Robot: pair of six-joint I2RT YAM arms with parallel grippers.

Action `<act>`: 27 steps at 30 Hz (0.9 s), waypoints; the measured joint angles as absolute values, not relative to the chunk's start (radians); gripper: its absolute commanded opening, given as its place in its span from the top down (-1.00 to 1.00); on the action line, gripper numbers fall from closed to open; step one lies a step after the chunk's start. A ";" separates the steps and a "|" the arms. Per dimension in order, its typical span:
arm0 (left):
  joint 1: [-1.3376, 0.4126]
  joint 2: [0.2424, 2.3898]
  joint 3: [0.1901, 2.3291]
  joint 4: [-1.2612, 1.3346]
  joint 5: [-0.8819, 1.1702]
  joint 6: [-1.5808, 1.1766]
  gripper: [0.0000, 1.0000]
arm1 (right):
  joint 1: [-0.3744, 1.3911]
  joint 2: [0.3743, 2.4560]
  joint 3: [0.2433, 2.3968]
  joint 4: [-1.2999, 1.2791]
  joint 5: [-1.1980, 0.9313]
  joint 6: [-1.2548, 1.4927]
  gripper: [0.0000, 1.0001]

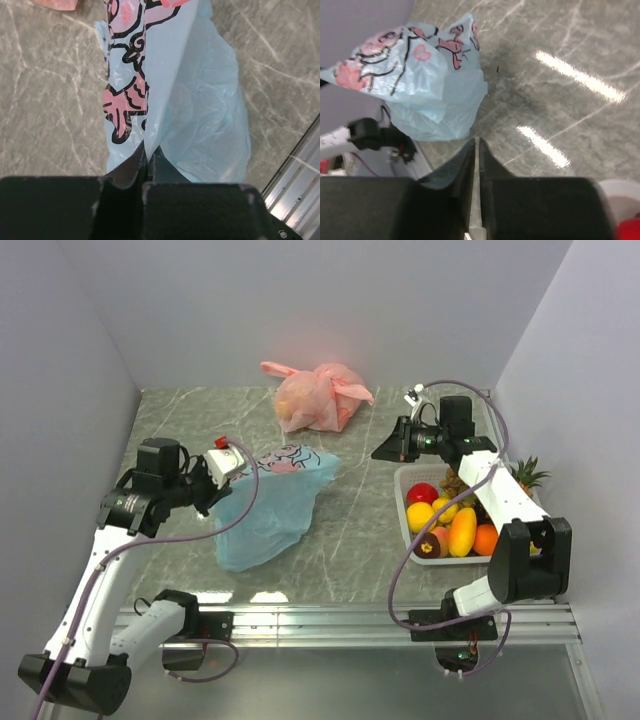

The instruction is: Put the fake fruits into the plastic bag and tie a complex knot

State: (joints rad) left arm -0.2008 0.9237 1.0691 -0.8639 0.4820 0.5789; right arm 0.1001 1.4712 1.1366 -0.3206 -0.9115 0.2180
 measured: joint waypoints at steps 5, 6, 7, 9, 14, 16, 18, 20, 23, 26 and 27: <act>-0.201 0.949 1.069 -0.864 0.521 0.566 0.99 | 0.157 1.502 1.137 -0.300 -0.923 0.245 -0.96; -0.201 0.962 1.069 -0.864 0.525 0.564 0.99 | 0.176 1.521 1.137 -0.292 -0.921 0.254 -0.97; -0.200 0.973 1.069 -0.864 0.526 0.564 0.99 | 0.196 1.542 1.137 -0.280 -0.918 0.265 -0.97; -0.200 0.982 1.069 -0.864 0.527 0.563 0.99 | 0.233 1.581 1.136 -0.247 -0.917 0.285 -0.97; -0.200 0.984 1.069 -0.862 0.538 0.561 0.99 | 0.315 1.675 1.136 -0.145 -0.929 0.335 -0.97; -0.200 0.986 1.069 -0.858 0.544 0.560 0.99 | 0.340 1.704 1.132 -0.081 -0.941 0.369 -0.96; -0.200 0.991 1.069 -0.856 0.546 0.560 0.99 | 0.356 1.717 1.121 -0.021 -0.954 0.404 -0.57; -0.200 0.995 1.069 -0.854 0.549 0.558 0.99 | 0.369 1.729 1.120 0.043 -0.974 0.445 0.25; -0.200 1.002 1.069 -0.849 0.549 0.552 0.99 | 0.374 1.738 1.119 0.121 -1.009 0.493 1.00; -0.192 1.003 1.069 -0.849 0.548 0.542 0.99 | 0.345 1.700 1.078 0.141 -1.031 0.515 1.00; -0.184 1.003 1.069 -0.849 0.549 0.540 0.99 | 0.322 1.669 1.053 0.130 -1.041 0.513 1.00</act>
